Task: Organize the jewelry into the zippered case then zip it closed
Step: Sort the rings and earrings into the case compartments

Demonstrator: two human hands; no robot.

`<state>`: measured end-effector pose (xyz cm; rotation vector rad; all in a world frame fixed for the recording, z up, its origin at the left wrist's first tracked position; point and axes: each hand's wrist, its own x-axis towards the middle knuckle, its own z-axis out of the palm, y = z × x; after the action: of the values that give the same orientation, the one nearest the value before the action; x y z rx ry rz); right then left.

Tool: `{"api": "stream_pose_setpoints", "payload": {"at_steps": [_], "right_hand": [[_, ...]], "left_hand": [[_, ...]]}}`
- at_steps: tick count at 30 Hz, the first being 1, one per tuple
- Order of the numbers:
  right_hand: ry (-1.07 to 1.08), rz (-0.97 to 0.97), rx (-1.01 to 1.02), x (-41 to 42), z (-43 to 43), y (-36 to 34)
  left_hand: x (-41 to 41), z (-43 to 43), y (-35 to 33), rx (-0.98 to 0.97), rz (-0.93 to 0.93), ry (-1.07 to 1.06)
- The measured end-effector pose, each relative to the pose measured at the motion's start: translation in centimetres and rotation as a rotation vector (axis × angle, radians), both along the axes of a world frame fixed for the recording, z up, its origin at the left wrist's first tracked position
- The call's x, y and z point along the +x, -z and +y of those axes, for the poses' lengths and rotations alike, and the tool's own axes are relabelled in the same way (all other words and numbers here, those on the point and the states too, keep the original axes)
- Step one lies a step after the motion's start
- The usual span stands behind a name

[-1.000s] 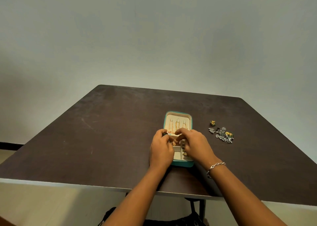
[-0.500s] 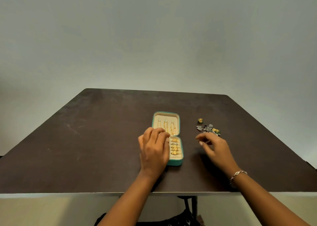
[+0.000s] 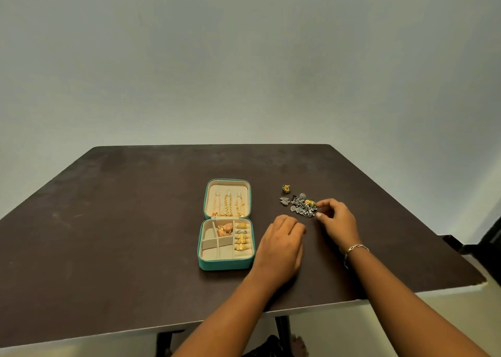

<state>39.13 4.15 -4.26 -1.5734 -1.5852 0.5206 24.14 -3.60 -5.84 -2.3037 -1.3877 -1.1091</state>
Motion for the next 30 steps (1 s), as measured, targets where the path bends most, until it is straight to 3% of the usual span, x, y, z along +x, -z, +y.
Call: {"api": "stream_pose_setpoints", "payload": {"at_steps": [12, 17, 25, 30], "right_hand": [[-0.084, -0.054, 0.019, -0.2, 1.5, 0.5], [-0.060, -0.062, 0.021, -0.1, 1.9, 0.9], [-0.106, 0.328, 0.042, 0.3, 1.7, 1.1], [-0.204, 0.482, 0.049, 0.1, 0.9, 0.4]], "left_hand": [[1.5, 4.9, -0.8, -0.423, -0.381, -0.227], [2.0, 6.2, -1.0, -0.459, -0.374, -0.272], [2.3, 6.5, -1.3, -0.481, -0.354, -0.300], [2.3, 5.9, -1.4, -0.475, -0.363, -0.177]]}}
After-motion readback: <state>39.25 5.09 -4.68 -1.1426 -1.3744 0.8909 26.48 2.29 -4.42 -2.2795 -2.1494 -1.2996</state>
